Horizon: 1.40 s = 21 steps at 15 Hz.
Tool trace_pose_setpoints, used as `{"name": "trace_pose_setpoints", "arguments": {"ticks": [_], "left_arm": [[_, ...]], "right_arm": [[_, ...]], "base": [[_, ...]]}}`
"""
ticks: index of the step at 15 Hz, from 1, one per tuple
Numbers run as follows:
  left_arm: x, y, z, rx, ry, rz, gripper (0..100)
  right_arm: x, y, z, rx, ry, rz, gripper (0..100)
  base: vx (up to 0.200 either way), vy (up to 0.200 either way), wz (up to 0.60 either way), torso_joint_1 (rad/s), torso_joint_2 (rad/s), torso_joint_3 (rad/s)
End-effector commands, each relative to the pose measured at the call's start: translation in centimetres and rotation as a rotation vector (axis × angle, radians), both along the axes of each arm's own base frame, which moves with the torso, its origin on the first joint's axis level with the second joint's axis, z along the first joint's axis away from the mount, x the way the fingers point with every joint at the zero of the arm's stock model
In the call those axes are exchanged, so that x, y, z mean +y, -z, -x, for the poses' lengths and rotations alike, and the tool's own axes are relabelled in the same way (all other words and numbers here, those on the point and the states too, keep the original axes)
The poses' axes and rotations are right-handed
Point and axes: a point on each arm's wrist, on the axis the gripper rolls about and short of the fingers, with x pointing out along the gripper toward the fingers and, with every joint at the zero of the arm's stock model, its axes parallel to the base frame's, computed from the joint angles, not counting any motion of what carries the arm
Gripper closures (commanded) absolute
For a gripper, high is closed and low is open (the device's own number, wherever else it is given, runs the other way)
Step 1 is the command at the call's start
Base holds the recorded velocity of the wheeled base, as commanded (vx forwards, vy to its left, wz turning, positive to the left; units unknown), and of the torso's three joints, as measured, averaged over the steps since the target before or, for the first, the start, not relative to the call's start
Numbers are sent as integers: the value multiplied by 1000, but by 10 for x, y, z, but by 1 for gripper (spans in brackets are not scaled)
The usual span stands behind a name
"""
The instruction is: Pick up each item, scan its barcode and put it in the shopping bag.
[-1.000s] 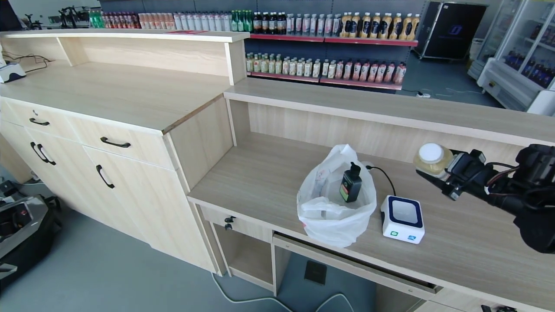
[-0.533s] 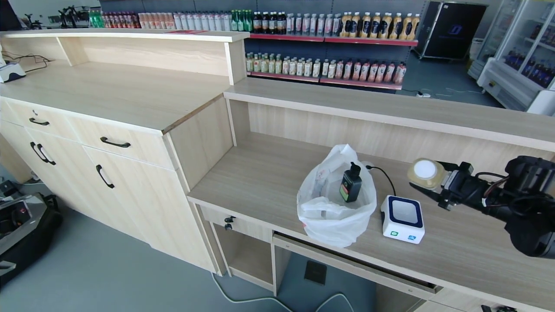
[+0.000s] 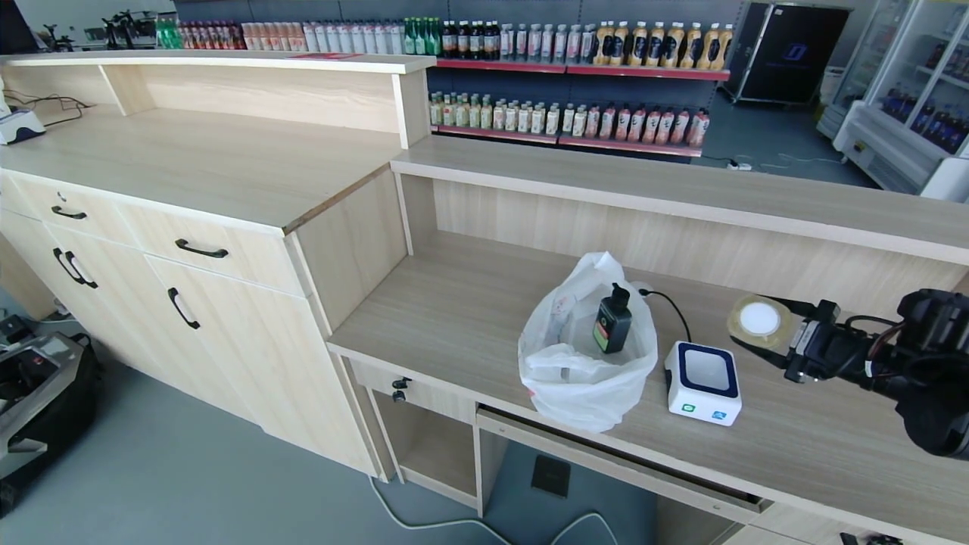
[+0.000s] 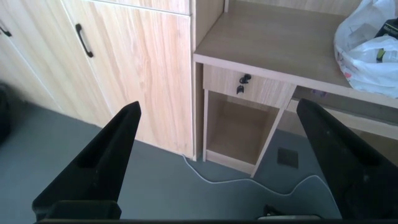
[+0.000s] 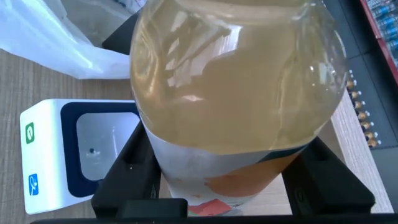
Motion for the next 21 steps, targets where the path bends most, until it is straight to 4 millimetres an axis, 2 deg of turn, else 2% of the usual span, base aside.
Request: {"name": "trace_pose_setpoints", "arguments": {"ticks": [1, 14, 21], "left_arm": [[0, 0, 0, -1, -2, 0, 0], [0, 0, 0, -1, 0, 0, 0], [0, 0, 0, -1, 0, 0, 0]], "right_arm": [[-6, 6, 1, 18, 11, -5, 100], [-6, 26, -3, 54, -57, -28, 100], [4, 30, -18, 19, -97, -17, 100]], "base": [[0, 0, 0, 0, 0, 0], [0, 0, 0, 0, 0, 0], [0, 0, 0, 0, 0, 0]]}}
